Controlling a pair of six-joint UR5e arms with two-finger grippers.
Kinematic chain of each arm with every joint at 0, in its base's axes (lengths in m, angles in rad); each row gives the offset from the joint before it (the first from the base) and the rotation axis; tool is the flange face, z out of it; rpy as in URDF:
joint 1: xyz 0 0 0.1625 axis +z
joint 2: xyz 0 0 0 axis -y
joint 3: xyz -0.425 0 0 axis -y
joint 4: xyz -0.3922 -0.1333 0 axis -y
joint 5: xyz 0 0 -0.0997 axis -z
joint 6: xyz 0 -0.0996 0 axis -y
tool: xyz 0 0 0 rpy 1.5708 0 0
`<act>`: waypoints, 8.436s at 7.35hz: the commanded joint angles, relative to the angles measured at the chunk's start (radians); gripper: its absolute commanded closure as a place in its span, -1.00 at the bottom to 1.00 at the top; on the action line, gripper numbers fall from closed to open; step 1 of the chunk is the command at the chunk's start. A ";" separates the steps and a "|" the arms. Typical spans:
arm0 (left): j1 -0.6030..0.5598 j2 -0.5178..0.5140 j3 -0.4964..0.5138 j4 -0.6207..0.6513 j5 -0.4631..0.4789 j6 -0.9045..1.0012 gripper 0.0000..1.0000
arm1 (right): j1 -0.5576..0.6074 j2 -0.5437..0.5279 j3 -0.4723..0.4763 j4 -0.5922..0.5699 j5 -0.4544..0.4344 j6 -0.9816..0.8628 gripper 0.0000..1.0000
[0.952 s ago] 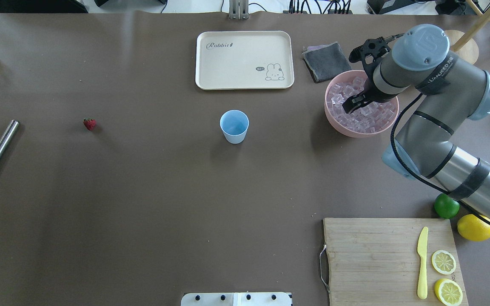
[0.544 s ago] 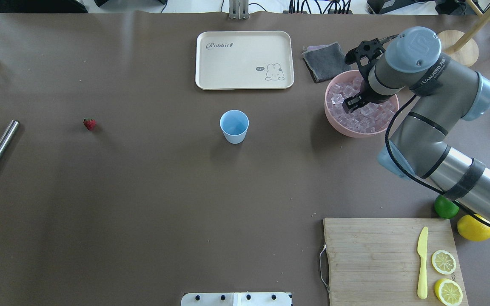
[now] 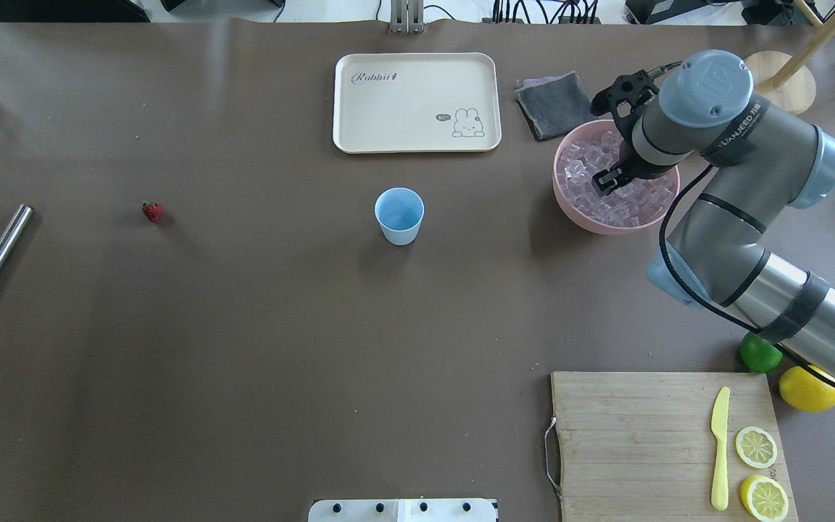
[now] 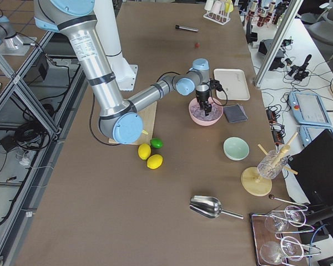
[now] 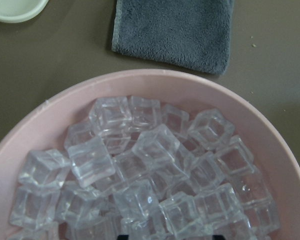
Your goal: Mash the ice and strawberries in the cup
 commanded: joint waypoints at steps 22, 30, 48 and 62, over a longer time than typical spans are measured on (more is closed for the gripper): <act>0.000 0.015 -0.023 -0.026 -0.001 0.003 -0.96 | -0.231 0.451 -0.179 0.046 -0.133 0.550 -0.99; 0.000 0.046 -0.026 -0.074 -0.001 0.002 -0.96 | -0.005 0.047 0.076 0.020 0.033 0.312 -0.81; 0.000 0.055 -0.034 -0.089 -0.001 -0.002 -0.96 | -0.017 0.010 -0.049 0.149 0.035 0.275 0.72; -0.002 0.074 -0.034 -0.123 -0.001 -0.003 -0.96 | -0.027 0.046 -0.010 -0.003 -0.019 0.209 -0.99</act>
